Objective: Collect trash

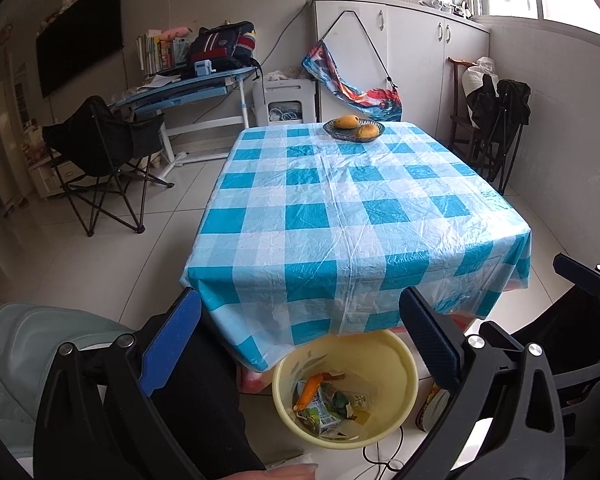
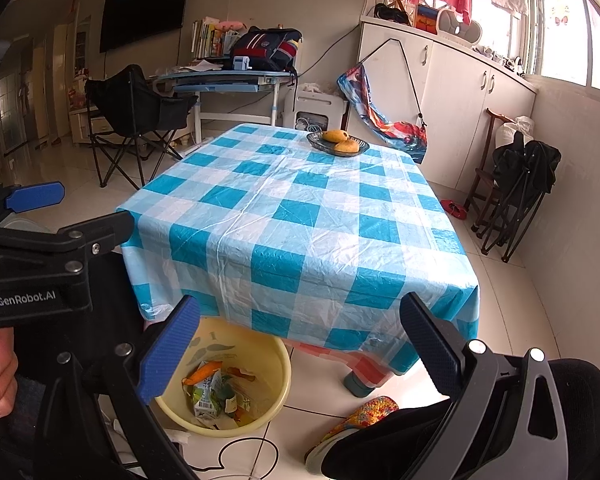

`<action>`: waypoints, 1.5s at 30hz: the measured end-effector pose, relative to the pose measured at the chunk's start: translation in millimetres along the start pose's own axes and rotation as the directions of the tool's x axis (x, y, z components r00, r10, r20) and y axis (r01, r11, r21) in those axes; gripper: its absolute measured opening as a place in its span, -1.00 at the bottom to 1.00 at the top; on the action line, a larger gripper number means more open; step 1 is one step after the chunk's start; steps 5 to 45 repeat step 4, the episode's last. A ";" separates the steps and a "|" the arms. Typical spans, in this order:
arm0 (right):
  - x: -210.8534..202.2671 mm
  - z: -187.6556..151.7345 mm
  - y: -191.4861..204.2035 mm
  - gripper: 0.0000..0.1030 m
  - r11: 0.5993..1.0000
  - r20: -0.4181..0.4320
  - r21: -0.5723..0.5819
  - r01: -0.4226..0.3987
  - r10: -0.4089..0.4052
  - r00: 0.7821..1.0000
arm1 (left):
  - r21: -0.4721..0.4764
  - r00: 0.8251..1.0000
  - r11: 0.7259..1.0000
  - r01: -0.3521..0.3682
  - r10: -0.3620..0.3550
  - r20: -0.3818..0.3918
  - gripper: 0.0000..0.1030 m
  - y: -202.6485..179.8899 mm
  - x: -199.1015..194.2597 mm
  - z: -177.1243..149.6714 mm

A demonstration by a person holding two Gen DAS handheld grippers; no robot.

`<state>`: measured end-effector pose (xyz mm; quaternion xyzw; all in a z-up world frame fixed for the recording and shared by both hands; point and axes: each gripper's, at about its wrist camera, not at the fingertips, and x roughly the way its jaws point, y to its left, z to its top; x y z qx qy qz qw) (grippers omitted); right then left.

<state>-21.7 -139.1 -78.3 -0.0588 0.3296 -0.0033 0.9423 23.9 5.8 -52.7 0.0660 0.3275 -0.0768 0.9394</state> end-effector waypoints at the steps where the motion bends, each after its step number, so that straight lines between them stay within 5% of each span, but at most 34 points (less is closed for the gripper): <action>1: 0.4 0.5 0.3 0.86 1.000 -0.001 -0.002 0.000 0.000 1.000 | 0.002 1.000 1.000 -0.009 0.009 0.003 0.87 0.0 -0.5 -0.3; 45: 0.2 1.5 2.2 0.86 1.000 -0.005 -0.008 0.002 -0.002 1.000 | 0.004 1.000 1.000 -0.014 0.014 0.004 0.87 0.8 -1.4 0.0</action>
